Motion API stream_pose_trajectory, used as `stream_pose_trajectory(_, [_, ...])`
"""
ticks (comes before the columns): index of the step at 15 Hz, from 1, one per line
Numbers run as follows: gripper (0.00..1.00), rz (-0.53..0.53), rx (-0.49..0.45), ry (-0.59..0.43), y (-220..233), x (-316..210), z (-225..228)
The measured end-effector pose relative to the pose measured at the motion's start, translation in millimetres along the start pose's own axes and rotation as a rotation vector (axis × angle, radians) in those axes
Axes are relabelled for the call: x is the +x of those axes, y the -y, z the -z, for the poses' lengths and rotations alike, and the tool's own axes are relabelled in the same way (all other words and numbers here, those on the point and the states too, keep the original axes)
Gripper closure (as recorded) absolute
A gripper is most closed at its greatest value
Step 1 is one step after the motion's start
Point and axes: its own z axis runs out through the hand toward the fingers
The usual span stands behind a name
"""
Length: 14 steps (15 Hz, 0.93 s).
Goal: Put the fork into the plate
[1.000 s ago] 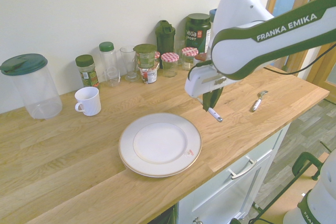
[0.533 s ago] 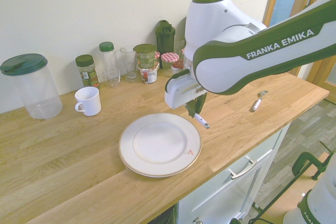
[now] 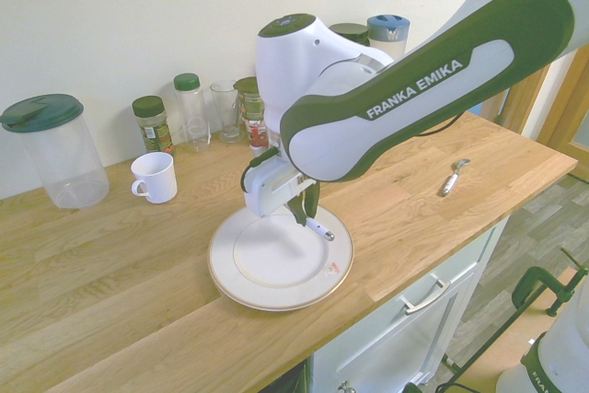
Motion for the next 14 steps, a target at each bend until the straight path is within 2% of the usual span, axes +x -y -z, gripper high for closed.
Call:
stream_pose_trajectory(10, [1.0,0.041,-0.055,0.007,40,-26,-30])
stream_pose_trajectory(11, [0.0,0.043,-0.058,0.008,42,-26,-29])
stream_pose_trajectory(14, [0.0,0.048,-0.08,0.014,43,-28,-29])
